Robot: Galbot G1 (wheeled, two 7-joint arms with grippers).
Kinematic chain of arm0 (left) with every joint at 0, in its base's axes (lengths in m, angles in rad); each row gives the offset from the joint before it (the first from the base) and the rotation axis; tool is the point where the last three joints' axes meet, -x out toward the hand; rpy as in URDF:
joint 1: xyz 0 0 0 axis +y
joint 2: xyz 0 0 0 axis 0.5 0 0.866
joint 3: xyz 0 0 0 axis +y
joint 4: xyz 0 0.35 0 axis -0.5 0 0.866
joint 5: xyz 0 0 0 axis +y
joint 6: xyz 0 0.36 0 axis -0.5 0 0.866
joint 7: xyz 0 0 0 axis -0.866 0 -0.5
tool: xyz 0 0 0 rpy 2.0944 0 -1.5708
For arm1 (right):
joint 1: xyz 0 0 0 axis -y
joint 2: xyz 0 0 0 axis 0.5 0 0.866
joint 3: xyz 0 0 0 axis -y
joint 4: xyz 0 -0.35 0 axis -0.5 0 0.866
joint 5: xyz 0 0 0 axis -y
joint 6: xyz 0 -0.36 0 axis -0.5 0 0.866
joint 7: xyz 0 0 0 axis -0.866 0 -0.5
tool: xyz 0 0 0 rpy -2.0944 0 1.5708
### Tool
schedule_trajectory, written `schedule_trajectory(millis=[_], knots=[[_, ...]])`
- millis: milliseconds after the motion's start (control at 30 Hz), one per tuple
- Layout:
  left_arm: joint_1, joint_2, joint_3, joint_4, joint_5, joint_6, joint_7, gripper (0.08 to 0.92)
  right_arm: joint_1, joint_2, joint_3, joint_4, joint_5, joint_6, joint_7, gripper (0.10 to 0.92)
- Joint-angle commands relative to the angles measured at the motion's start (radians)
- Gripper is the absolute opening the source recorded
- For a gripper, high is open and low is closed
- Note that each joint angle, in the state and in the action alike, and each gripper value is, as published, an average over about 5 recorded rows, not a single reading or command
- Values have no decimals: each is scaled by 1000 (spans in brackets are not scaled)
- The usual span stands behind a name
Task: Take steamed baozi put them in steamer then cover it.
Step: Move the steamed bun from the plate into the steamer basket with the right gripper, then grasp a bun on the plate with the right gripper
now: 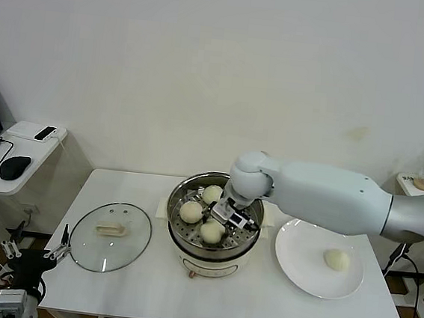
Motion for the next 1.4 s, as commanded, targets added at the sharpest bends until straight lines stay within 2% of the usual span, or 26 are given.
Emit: schedule_trajectory(millis=[33,200,300,500,667,900,1100,1400], knots=[[0,1,-2,1,0,-1,0,823,-3,6,-11,3,-28,32,-3,682],[-3,2,-1,2,0,0,0,823,11,-3,-1,5,-23,34,-7,794],[-6,3,0,3,0,0,0,823,22,-15,18,3,-17,28,-8,819],[-8,21,0,6,-1,0,1,823,64,-70,74,-9,15,-38,-31,823],[-13,39,3,14,-3,1,2,823,83,-159,184,-19,59,-188,-69,823],[-31,45,43,19,6,1,2,823,67,-390,193,36,83,-347,-49,823],[-49,62,71,31,6,1,3,823,-52,-615,251,43,9,-350,-38,823],[-63,67,109,44,20,2,4,823,-412,-734,536,2,-81,-300,-29,823]])
